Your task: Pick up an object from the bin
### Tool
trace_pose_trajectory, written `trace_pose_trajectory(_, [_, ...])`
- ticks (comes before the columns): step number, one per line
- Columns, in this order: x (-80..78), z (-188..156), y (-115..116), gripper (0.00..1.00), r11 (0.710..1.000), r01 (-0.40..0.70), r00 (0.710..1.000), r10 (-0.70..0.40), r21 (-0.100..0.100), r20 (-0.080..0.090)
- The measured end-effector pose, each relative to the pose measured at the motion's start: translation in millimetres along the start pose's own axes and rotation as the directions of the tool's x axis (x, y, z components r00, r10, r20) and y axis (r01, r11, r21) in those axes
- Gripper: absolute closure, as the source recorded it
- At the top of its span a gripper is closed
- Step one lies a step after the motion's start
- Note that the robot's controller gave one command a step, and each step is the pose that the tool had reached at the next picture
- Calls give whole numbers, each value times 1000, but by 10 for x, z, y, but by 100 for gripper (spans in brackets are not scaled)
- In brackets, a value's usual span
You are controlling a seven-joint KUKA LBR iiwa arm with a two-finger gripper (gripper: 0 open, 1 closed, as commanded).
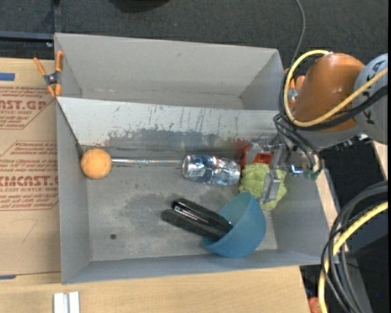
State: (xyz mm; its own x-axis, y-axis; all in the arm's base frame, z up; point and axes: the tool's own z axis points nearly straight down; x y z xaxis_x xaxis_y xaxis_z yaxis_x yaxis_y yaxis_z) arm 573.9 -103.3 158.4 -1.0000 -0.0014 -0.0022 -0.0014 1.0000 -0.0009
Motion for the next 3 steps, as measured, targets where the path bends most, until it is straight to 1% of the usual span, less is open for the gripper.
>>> trace_pose_trajectory(1, [0,1,0,0,1000,0,1000,0,0,0])
trace_pose_trajectory(2, [10,128,-12,0,1000,-24,1000,24,1,11])
trace_pose_trajectory(3, [357,352,-156,100,984,180,984,-180,1,12])
